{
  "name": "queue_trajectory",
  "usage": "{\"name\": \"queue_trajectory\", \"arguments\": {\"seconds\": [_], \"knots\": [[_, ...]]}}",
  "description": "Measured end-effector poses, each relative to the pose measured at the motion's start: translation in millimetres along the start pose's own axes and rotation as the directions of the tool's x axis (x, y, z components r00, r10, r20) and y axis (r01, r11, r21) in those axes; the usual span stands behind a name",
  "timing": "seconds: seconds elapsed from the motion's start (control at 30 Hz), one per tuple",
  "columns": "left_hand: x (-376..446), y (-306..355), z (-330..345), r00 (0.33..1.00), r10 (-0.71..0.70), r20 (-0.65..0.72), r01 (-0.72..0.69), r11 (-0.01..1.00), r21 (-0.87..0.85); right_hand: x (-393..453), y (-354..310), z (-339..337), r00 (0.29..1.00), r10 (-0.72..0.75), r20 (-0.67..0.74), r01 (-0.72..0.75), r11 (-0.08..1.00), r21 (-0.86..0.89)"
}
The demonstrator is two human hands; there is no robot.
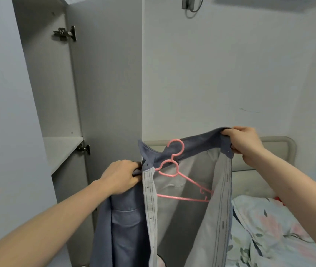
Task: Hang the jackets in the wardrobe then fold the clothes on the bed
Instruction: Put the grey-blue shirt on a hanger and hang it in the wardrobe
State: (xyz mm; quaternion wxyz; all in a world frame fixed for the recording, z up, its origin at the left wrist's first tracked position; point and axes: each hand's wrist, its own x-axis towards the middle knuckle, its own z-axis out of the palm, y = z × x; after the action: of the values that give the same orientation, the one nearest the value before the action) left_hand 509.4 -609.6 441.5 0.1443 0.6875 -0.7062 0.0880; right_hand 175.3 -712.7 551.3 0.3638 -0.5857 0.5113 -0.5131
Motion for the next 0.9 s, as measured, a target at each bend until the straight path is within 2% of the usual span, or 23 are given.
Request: {"name": "queue_trajectory", "arguments": {"seconds": [0.1, 0.2, 0.3, 0.4, 0.47, 0.5, 0.57, 0.63, 0.67, 0.7, 0.77, 0.8, 0.83, 0.9], "knots": [[5, -10, 8, 0.996, -0.087, -0.001, 0.087, 0.995, 0.043, -41, -15, 15, 0.997, -0.067, 0.043, 0.061, 0.988, 0.140], [10, -24, 7, 0.988, -0.150, -0.031, 0.147, 0.986, -0.075, -94, -17, 36, 0.962, -0.128, 0.240, 0.083, 0.978, 0.191], [9, -36, 1, 0.989, -0.147, -0.034, 0.138, 0.974, -0.181, -126, 4, 58, 0.885, -0.063, 0.461, 0.021, 0.995, 0.096], [4, -45, -2, 0.985, -0.146, -0.091, 0.123, 0.967, -0.223, -141, 28, 80, 0.763, 0.030, 0.646, -0.015, 0.999, -0.029], [1, -44, -4, 0.982, -0.148, -0.119, 0.117, 0.965, -0.237, -150, 39, 97, 0.681, -0.002, 0.733, 0.101, 0.991, -0.090], [0, -40, -5, 0.980, -0.152, -0.130, 0.117, 0.963, -0.243, -155, 41, 106, 0.651, -0.043, 0.758, 0.204, 0.972, -0.120], [-1, -36, -8, 0.975, -0.145, -0.166, 0.099, 0.960, -0.260, -160, 42, 117, 0.611, -0.146, 0.778, 0.481, 0.850, -0.218], [-4, -36, -12, 0.969, -0.129, -0.213, 0.068, 0.960, -0.272, -154, 38, 114, 0.563, -0.160, 0.811, 0.646, 0.697, -0.312], [-5, -38, -14, 0.965, -0.123, -0.230, 0.058, 0.961, -0.271, -148, 34, 106, 0.571, -0.162, 0.805, 0.647, 0.692, -0.320], [-6, -41, -18, 0.963, -0.122, -0.241, 0.056, 0.963, -0.265, -139, 30, 95, 0.612, -0.182, 0.770, 0.609, 0.730, -0.311], [-9, -48, -26, 0.957, -0.130, -0.260, 0.063, 0.966, -0.251, -111, 26, 67, 0.754, -0.360, 0.549, 0.565, 0.782, -0.263], [-10, -50, -29, 0.954, -0.132, -0.270, 0.063, 0.967, -0.248, -96, 25, 53, 0.781, -0.475, 0.406, 0.601, 0.749, -0.279], [-11, -51, -33, 0.952, -0.131, -0.278, 0.061, 0.967, -0.246, -82, 28, 41, 0.776, -0.541, 0.324, 0.630, 0.696, -0.344], [-12, -49, -37, 0.950, -0.124, -0.287, 0.051, 0.967, -0.251, -60, 42, 31, 0.782, -0.475, 0.404, 0.623, 0.619, -0.478]]}}
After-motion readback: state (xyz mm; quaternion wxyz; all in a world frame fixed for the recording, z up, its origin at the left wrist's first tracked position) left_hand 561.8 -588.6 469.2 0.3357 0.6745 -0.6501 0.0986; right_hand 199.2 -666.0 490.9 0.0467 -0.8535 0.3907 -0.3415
